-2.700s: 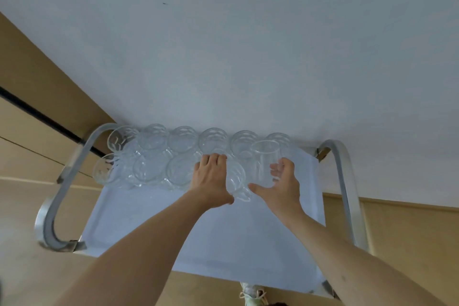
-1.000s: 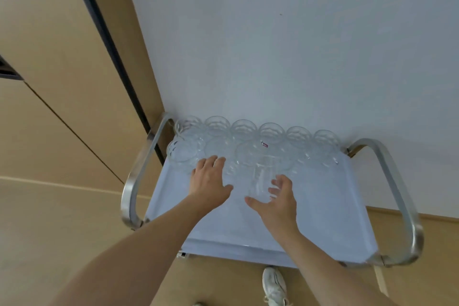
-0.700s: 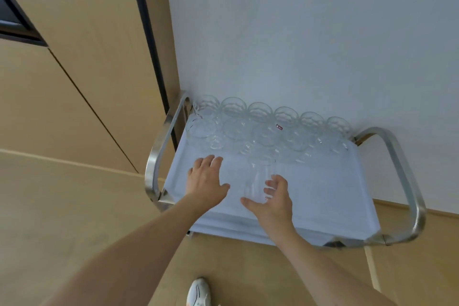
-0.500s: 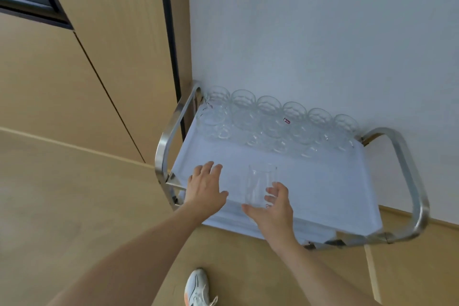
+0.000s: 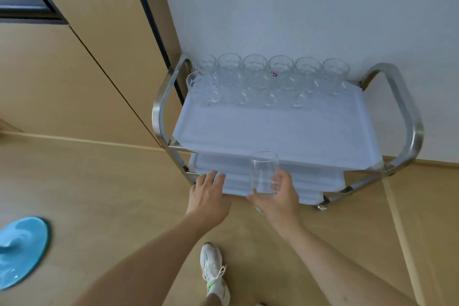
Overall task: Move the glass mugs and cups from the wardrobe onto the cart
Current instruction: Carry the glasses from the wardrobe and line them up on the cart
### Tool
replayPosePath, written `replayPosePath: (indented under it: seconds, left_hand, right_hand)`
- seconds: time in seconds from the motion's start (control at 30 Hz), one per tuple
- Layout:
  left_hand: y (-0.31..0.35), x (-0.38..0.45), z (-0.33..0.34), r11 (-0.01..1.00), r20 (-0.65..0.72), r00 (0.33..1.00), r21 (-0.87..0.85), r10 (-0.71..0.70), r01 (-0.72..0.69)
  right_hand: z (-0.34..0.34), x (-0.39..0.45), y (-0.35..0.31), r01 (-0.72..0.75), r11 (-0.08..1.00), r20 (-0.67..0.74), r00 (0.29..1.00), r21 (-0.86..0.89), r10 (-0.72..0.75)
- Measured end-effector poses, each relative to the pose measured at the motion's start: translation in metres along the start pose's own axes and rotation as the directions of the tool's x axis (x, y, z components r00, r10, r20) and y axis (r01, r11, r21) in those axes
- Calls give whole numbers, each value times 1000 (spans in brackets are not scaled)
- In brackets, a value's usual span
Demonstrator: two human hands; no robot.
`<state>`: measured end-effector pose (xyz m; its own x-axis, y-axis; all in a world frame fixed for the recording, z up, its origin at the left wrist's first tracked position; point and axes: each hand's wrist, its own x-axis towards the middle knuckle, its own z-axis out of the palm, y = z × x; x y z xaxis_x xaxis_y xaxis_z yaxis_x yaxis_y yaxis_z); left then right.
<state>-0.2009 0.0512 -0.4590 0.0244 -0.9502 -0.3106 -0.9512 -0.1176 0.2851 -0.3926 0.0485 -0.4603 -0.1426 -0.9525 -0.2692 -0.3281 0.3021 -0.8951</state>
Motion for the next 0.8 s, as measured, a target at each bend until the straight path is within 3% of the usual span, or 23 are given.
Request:
replayPosePath:
  seconds: [0.43,0.6,0.8]
  left_hand:
    - [-29,65,87,1000,44,999,18,-26,25]
    - [-52,115,128,1000,-3,1000,6,0,0]
    - [-80,187,178,998,-135,989,28,55,-52]
  right_hand:
    - [42,46,110,-75,997,-8,997,-15,75]
    - [71,91,155,-26,1000,15,1000,-7,27]
    - [111,165,194,116,993,-52,992,22,-114]
